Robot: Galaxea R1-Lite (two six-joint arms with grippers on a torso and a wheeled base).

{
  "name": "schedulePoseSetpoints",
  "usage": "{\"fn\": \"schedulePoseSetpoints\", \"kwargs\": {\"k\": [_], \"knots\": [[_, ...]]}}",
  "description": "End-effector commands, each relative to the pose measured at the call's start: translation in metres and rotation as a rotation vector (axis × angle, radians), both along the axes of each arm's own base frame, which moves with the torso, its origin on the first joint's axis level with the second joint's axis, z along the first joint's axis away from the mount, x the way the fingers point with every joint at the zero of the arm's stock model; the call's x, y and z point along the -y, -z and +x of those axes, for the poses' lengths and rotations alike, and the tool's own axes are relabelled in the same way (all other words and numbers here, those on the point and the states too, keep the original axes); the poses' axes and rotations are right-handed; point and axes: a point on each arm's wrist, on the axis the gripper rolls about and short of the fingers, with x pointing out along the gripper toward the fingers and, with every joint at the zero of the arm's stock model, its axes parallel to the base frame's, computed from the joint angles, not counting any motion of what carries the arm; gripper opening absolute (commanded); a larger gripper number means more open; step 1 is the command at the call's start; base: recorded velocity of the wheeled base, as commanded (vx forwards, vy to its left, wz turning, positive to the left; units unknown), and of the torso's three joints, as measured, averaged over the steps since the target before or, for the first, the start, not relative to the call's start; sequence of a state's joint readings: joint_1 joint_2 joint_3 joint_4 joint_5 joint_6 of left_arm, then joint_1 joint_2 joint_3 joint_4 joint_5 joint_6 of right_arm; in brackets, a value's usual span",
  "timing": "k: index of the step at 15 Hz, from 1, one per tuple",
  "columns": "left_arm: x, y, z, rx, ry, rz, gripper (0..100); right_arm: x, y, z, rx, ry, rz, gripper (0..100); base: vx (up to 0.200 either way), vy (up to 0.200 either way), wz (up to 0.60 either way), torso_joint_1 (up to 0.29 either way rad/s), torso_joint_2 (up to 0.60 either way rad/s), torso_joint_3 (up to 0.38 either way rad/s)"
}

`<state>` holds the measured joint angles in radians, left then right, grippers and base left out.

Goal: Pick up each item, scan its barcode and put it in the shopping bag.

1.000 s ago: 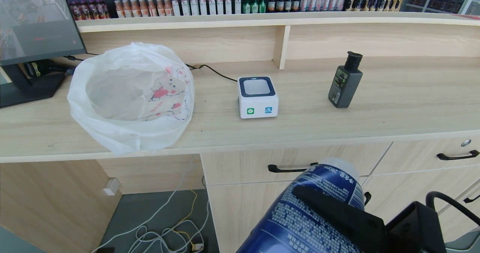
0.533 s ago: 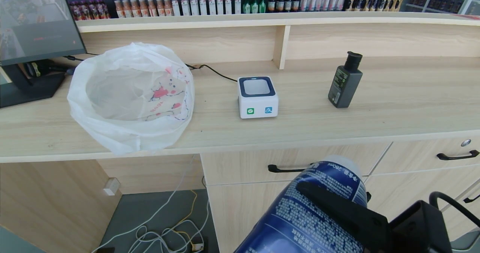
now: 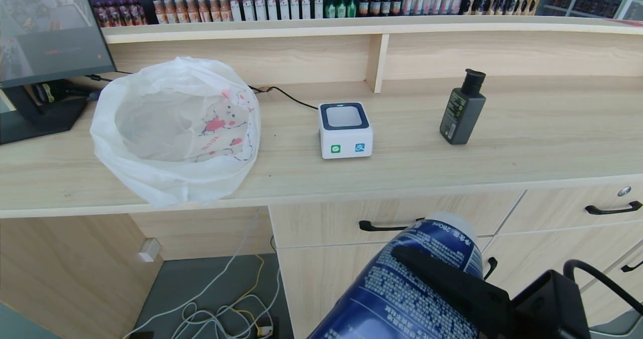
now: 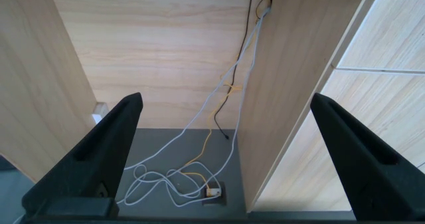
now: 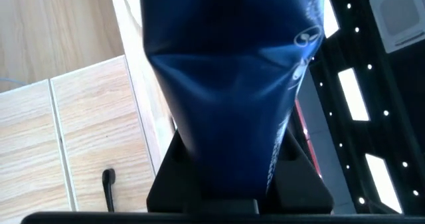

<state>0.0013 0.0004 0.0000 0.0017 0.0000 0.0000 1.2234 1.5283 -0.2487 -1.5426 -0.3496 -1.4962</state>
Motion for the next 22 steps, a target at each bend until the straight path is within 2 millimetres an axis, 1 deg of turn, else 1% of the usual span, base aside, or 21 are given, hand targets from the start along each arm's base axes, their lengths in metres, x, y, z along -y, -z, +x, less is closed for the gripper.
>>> {"fn": "schedulePoseSetpoints", "kwargs": {"k": [1,8,9,11,12,14,15,16,17,18,19,20,22], "knots": [[0.0,0.0,0.0,0.001,0.001,0.0,100,-0.001,0.002,0.0,-0.017,-0.005,0.004,0,0.0,0.0,0.0,0.0,0.0,0.0],[0.0,0.0,0.0,0.001,0.0,0.0,100,-0.006,0.007,-0.001,-0.181,-0.065,0.114,0,0.0,0.0,0.0,0.0,0.0,0.0],[0.0,0.0,0.0,0.001,0.0,0.0,100,-0.005,0.006,-0.001,-0.229,-0.083,0.168,0,0.0,0.0,0.0,0.0,0.0,0.0],[0.0,0.0,0.0,0.001,0.0,0.0,100,-0.007,-0.005,0.002,-0.282,-0.109,0.289,0,0.0,0.0,0.0,0.0,0.0,0.0],[0.0,0.0,0.0,0.001,0.0,0.0,100,-0.008,-0.007,0.002,-0.319,-0.123,0.329,0,0.0,0.0,0.0,0.0,0.0,0.0],[0.0,0.0,0.0,0.001,0.0,0.0,100,-0.006,-0.002,0.004,-0.374,-0.131,0.352,0,0.0,0.0,0.0,0.0,0.0,0.0],[0.0,0.0,0.0,0.001,0.0,0.0,100,0.006,0.009,0.013,-0.43,-0.111,0.347,0,0.0,0.0,0.0,0.0,0.0,0.0],[0.0,0.0,0.0,0.001,0.0,0.0,100,0.013,0.015,0.02,-0.481,-0.117,0.36,0,0.0,0.0,0.0,0.0,0.0,0.0],[0.0,0.0,0.0,0.001,0.0,0.0,100,0.018,0.016,0.025,-0.522,-0.131,0.392,0,0.0,0.0,0.0,0.0,0.0,0.0],[0.0,0.0,0.0,0.001,0.0,0.0,100,0.02,0.013,0.028,-0.545,-0.138,0.432,0,0.0,0.0,0.0,0.0,0.0,0.0],[0.0,0.0,0.0,0.001,0.0,0.0,100,0.025,0.009,0.03,-0.602,-0.147,0.523,0,0.0,0.0,0.0,0.0,0.0,0.0],[0.0,0.0,0.0,0.001,0.0,0.0,100,0.029,0.003,0.031,-0.623,-0.16,0.584,0,0.0,0.0,0.0,0.0,0.0,0.0],[0.0,0.0,0.0,0.001,0.0,0.0,100,0.026,-0.009,0.034,-0.662,-0.204,0.697,0,0.0,0.0,0.0,0.0,0.0,0.0]]}}
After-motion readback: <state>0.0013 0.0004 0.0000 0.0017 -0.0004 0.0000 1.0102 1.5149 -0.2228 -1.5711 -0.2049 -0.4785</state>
